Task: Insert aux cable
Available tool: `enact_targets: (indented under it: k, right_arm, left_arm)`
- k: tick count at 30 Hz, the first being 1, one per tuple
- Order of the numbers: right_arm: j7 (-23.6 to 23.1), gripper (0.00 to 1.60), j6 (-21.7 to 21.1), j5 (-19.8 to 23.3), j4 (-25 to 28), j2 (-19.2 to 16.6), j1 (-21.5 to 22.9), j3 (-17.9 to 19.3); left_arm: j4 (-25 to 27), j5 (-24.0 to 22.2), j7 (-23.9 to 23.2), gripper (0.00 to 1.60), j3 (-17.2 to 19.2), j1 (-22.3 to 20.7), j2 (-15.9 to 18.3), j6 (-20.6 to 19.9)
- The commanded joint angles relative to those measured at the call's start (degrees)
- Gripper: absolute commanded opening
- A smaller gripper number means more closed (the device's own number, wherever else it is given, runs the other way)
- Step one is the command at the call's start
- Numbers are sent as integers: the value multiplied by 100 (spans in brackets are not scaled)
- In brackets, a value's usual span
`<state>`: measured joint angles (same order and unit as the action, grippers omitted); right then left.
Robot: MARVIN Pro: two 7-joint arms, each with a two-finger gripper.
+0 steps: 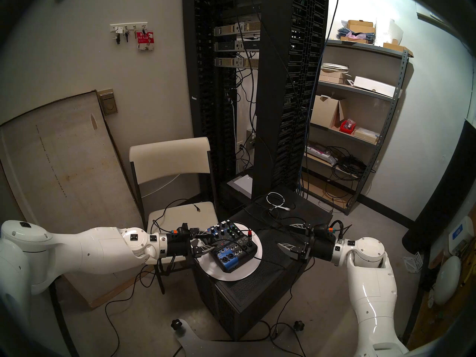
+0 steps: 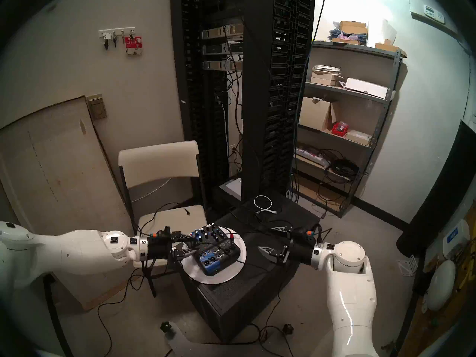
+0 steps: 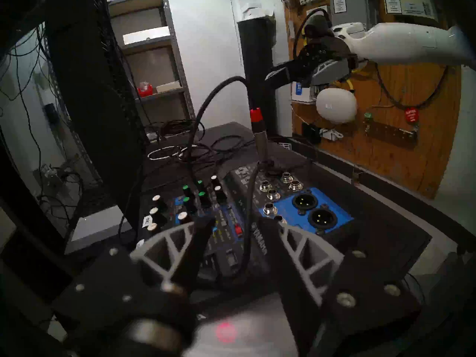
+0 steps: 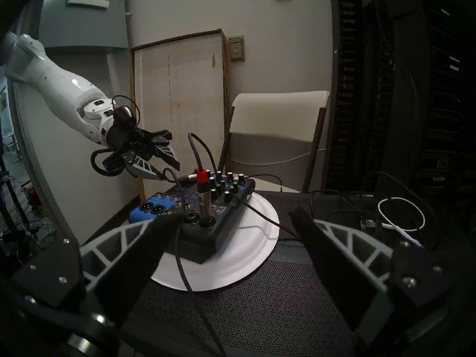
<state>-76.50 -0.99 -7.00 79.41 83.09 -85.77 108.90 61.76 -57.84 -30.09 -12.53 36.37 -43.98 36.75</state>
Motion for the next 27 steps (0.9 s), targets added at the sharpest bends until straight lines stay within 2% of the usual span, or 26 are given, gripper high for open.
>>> enact_targets:
  k: [1, 7, 10, 12, 15, 17, 18, 20, 21, 23, 27]
  right_arm:
    - [-15, 160, 10, 30, 72, 14, 79, -11]
    - [-24, 160, 11, 18, 72, 24, 82, -1]
    - [-28, 160, 12, 13, 72, 28, 84, 5]
    - [-31, 160, 12, 9, 72, 31, 85, 8]
    - [-34, 160, 13, 4, 72, 35, 86, 12]
    - [-37, 160, 13, 1, 72, 38, 87, 15]
    - [-38, 160, 13, -1, 72, 39, 87, 17]
    - [-41, 160, 14, -4, 72, 42, 88, 20]
    - [-41, 160, 14, -4, 72, 42, 88, 20]
    - [-45, 160, 14, -10, 72, 46, 90, 25]
    - [-50, 160, 15, -17, 71, 52, 92, 31]
  left_arm:
    - [-25, -75, -5, 77, 69, -20, -94, 45]
    - [-68, -162, -70, 76, 81, 1, -108, 54]
    - [-80, -169, -84, 70, 80, 3, -110, 62]
    - [-86, -169, -91, 56, 79, 5, -110, 71]
    - [-94, -182, -104, 51, 83, 15, -110, 103]
    - [-82, -217, -126, 34, 97, 23, -96, 127]
    - [-58, -243, -135, 33, 104, 22, -78, 119]
    - [-31, -240, -125, 18, 109, 18, -54, 142]
    - [-31, -240, -125, 18, 109, 18, -54, 142]
    - [-23, -250, -145, 0, 116, 14, -36, 174]
    - [84, -267, -154, 0, 135, -29, 43, 172]
